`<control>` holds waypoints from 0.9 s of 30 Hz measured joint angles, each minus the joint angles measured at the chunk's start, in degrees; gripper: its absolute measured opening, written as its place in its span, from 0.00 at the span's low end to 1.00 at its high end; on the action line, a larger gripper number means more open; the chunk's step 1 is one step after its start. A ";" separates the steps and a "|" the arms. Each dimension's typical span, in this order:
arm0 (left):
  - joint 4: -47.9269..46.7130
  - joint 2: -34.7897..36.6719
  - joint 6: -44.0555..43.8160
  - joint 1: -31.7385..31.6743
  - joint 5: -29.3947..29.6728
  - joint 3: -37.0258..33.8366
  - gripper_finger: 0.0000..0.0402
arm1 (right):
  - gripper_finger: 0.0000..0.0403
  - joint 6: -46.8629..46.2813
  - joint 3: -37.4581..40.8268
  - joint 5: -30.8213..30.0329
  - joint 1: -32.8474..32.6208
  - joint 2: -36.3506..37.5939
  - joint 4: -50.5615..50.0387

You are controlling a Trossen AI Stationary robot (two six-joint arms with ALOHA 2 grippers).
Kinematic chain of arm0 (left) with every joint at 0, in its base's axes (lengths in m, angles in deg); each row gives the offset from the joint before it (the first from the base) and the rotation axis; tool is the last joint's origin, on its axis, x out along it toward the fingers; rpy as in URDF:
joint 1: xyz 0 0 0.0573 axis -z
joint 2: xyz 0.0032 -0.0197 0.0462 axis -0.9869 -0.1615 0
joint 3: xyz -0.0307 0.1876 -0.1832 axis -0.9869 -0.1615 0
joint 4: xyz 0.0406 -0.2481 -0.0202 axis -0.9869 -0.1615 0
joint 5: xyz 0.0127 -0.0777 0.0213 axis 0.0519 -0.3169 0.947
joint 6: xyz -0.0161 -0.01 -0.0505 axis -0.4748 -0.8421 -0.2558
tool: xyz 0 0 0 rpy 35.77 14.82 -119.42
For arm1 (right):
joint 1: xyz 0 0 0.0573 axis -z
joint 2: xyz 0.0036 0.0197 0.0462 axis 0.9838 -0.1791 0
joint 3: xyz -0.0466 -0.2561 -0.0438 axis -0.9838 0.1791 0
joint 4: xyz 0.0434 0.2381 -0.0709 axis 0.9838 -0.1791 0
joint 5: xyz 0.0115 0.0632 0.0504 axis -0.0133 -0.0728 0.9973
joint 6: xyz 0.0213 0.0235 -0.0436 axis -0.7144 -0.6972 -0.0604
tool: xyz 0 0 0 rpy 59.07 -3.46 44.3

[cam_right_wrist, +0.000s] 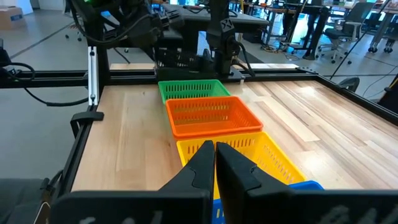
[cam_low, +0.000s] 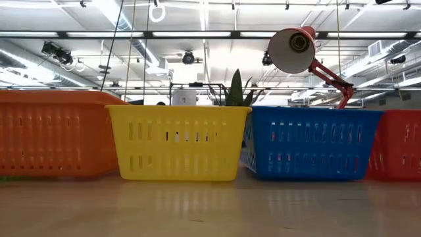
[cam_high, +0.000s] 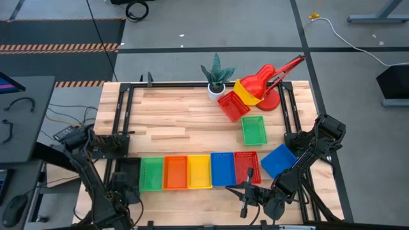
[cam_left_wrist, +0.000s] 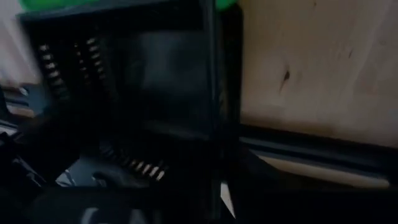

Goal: Stack baskets by color
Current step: Stack the right black bin on top of the left black bin

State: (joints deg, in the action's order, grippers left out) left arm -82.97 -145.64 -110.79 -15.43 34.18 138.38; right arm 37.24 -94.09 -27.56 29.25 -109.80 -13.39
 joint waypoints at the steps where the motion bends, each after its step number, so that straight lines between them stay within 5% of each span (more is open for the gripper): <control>1: 0.01 0.31 -0.25 0.00 -0.64 0.00 0.17 | 0.05 0.00 0.00 -0.01 0.00 0.00 0.01; 8: -3.42 6.82 -7.21 0.00 -3.15 0.00 0.38 | 0.05 0.02 0.00 0.00 0.00 0.00 0.00; 12: -1.74 11.60 -14.82 0.00 4.39 0.00 0.40 | 0.05 0.01 0.00 0.02 0.00 0.00 0.00; 17: 0.03 12.61 -18.00 -0.02 9.41 -2.19 0.28 | 0.05 -0.37 0.00 0.43 0.00 0.00 0.00; 23: 14.73 12.57 -16.59 -0.24 9.35 -13.15 0.04 | 0.05 -0.34 0.00 1.50 -0.02 0.00 -0.02; 27: 16.75 12.55 -16.92 -0.73 6.98 -17.01 0.03 | 0.05 -0.02 0.00 1.50 -0.02 0.00 -0.02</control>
State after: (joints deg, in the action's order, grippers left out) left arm -66.22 -133.10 -127.71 -16.15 41.17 121.38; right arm 37.22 -94.09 -26.06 29.22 -109.80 -13.41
